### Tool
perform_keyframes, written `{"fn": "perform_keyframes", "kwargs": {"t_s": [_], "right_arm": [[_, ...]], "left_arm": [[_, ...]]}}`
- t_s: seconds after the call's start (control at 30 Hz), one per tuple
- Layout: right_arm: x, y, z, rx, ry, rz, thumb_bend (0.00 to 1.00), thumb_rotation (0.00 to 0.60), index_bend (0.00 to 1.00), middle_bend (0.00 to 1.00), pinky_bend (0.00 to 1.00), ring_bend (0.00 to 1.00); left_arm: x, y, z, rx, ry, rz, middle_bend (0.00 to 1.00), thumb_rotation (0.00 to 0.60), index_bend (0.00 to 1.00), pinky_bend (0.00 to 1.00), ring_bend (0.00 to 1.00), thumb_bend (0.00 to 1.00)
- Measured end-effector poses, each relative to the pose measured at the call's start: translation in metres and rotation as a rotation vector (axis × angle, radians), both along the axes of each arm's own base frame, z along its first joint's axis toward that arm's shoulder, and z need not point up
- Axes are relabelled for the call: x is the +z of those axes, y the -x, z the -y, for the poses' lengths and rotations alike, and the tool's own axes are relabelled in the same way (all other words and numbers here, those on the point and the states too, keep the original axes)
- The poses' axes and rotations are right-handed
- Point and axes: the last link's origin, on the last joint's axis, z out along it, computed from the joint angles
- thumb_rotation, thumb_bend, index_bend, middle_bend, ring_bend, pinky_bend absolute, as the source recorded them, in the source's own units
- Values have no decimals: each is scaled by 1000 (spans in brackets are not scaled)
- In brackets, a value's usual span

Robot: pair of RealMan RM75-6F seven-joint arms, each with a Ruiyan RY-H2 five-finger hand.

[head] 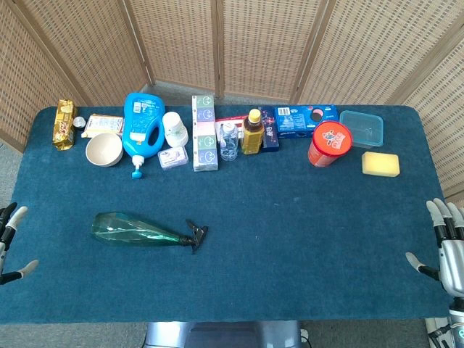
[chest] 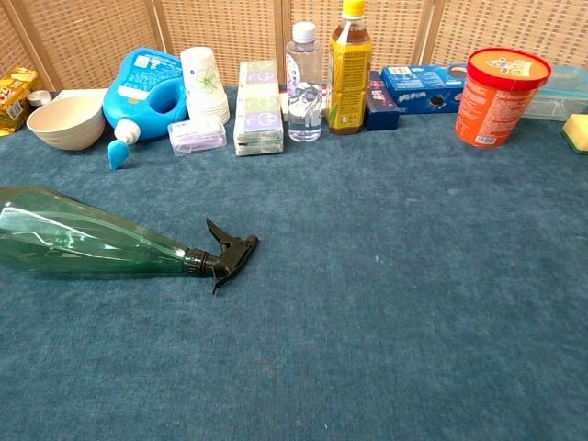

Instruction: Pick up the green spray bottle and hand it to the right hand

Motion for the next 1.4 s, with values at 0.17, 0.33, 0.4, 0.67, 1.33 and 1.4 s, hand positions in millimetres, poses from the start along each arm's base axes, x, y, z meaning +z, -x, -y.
{"fn": "perform_keyframes", "kwargs": {"t_s": [0.17, 0.33, 0.4, 0.67, 1.33, 1.4], "right_arm": [[-2, 0, 0, -2, -6, -6, 0, 600, 0, 0, 0, 0], [-2, -2, -1, 3, -5, -5, 0, 600, 0, 0, 0, 0], [-2, -3, -1, 7, -5, -4, 0, 600, 0, 0, 0, 0], [0, -1, 0, -5, 0, 4, 0, 600, 0, 0, 0, 0], [9, 4, 0, -21, 22, 34, 0, 600, 0, 0, 0, 0], [10, 5, 0, -24, 24, 37, 0, 600, 0, 0, 0, 0]], "left_arm": [[-1, 0, 0, 0, 4, -6, 0, 600, 0, 0, 0, 0], [-3, -1, 0, -6, 16, -11, 0, 600, 0, 0, 0, 0], [-6, -2, -1, -10, 28, -16, 0, 600, 0, 0, 0, 0], [-32, -18, -28, -64, 138, -89, 0, 600, 0, 0, 0, 0], [-117, -80, -97, -116, 395, -238, 0, 600, 0, 0, 0, 0], [-123, -84, -99, -116, 402, -250, 0, 600, 0, 0, 0, 0]]}}
